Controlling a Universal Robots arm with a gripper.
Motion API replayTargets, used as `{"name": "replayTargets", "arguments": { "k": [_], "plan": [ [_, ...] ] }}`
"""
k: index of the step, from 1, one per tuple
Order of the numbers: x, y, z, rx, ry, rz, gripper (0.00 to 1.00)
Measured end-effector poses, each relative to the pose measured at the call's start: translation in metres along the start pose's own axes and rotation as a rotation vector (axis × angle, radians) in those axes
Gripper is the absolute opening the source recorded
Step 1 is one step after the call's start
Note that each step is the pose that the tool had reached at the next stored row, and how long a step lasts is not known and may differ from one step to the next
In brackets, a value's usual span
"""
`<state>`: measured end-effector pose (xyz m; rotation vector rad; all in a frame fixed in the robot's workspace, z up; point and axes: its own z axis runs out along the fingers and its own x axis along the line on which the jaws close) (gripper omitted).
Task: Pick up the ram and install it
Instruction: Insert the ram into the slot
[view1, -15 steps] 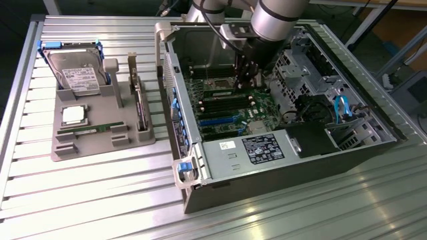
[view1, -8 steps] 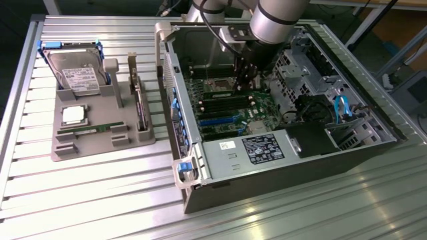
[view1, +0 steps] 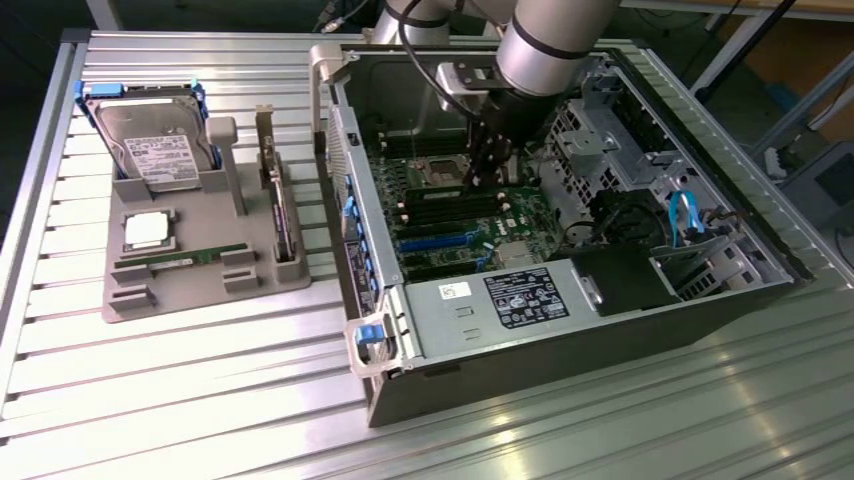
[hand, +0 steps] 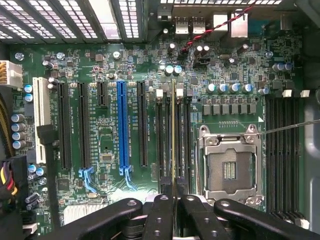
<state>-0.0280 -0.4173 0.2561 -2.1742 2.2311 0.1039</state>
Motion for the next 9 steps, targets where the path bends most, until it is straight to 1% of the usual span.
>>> {"name": "replayTargets", "arguments": {
  "k": [6, 9],
  "plan": [
    [0.0000, -0.0002, 0.0003, 0.0001, -0.0002, 0.000, 0.12],
    [-0.0001, -0.0045, 0.0001, 0.0000, -0.0001, 0.000, 0.12]
  ]
}}
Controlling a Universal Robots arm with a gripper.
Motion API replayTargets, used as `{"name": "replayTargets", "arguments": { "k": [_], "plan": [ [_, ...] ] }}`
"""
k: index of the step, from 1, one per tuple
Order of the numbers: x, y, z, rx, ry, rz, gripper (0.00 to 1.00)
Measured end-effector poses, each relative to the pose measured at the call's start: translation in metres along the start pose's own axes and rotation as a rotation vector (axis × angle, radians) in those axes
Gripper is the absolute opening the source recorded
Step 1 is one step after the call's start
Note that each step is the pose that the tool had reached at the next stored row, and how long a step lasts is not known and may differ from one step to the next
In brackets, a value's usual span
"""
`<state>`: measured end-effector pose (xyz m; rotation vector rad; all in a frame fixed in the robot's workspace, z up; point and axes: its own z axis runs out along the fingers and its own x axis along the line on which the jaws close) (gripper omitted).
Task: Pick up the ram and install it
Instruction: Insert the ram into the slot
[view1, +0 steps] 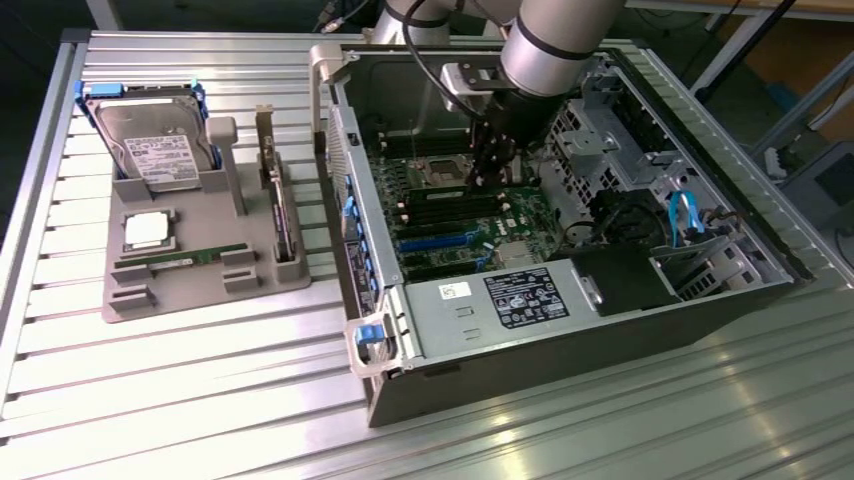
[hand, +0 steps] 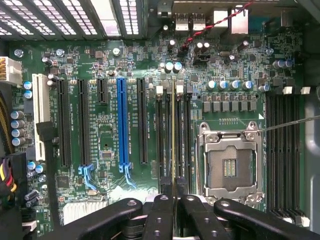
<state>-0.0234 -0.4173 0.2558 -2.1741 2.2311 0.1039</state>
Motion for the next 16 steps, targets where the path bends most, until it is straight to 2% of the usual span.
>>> {"name": "replayTargets", "arguments": {
  "k": [4, 16],
  "plan": [
    [-0.0001, -0.0032, -0.0001, 0.0000, -0.0001, 0.000, 0.12],
    [0.0063, -0.0034, -0.0005, 0.0000, 0.0000, 0.000, 0.12]
  ]
}}
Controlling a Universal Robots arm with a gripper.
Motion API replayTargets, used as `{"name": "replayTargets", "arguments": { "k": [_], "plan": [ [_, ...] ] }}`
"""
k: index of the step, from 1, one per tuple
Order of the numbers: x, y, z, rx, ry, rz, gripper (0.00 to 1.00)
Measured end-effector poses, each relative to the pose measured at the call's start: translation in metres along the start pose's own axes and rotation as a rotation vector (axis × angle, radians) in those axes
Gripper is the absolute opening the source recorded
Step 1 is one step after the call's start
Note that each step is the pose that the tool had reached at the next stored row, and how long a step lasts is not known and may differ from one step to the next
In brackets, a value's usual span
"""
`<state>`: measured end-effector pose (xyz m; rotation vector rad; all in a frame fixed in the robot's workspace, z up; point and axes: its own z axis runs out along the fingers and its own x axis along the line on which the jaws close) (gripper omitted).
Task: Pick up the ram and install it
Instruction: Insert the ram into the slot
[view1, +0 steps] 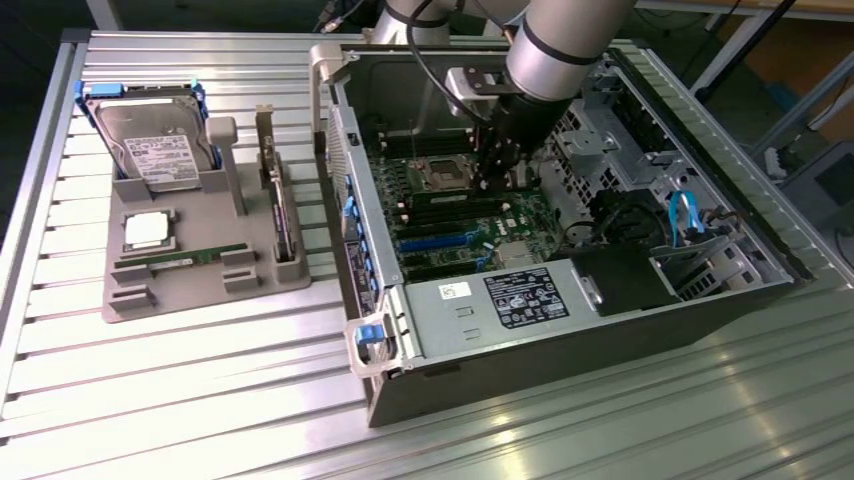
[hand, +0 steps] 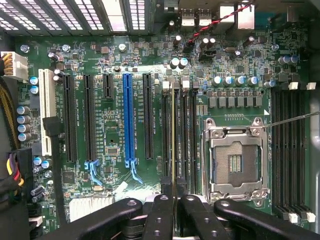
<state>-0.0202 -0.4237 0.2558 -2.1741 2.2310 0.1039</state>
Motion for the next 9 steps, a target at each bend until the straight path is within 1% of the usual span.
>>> {"name": "replayTargets", "arguments": {
  "k": [9],
  "plan": [
    [0.0003, -0.0001, 0.0050, 0.0000, 0.0000, 0.000, 0.12]
  ]
}}
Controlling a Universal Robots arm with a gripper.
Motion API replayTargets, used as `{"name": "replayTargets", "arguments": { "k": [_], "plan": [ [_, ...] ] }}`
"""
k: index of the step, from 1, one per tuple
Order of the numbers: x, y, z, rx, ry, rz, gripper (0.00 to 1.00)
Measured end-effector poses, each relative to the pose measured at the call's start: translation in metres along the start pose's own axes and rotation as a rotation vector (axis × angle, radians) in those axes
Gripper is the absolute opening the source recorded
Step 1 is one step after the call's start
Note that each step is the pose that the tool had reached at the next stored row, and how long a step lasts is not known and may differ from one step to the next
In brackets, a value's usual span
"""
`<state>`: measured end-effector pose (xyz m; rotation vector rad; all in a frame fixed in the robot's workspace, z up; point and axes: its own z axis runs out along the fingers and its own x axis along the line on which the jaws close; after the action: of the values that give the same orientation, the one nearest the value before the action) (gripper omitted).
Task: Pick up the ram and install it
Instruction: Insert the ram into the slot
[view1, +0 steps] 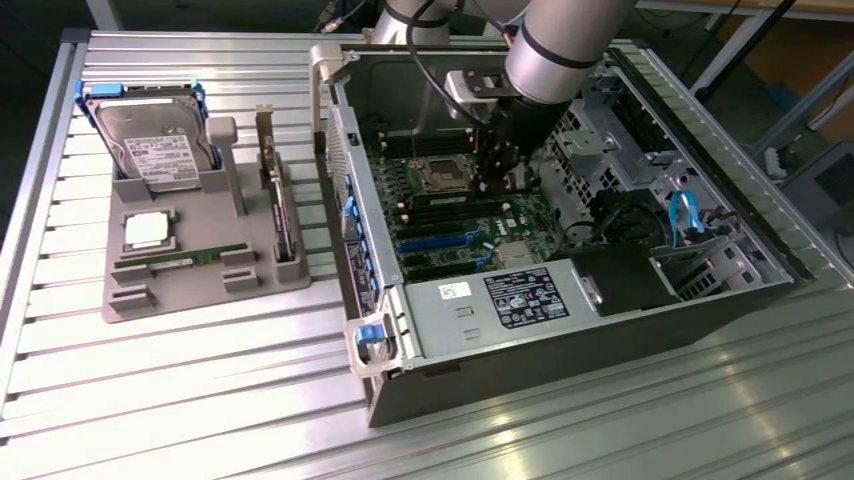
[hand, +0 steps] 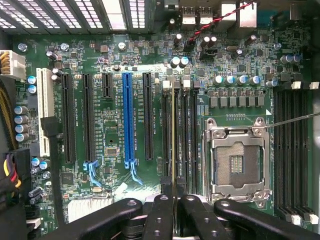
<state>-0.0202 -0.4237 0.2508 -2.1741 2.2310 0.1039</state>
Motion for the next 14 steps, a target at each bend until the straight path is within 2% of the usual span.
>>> {"name": "replayTargets", "arguments": {
  "k": [14],
  "plan": [
    [0.0005, -0.0002, 0.0073, 0.0000, 0.0002, 0.000, 0.12]
  ]
}}
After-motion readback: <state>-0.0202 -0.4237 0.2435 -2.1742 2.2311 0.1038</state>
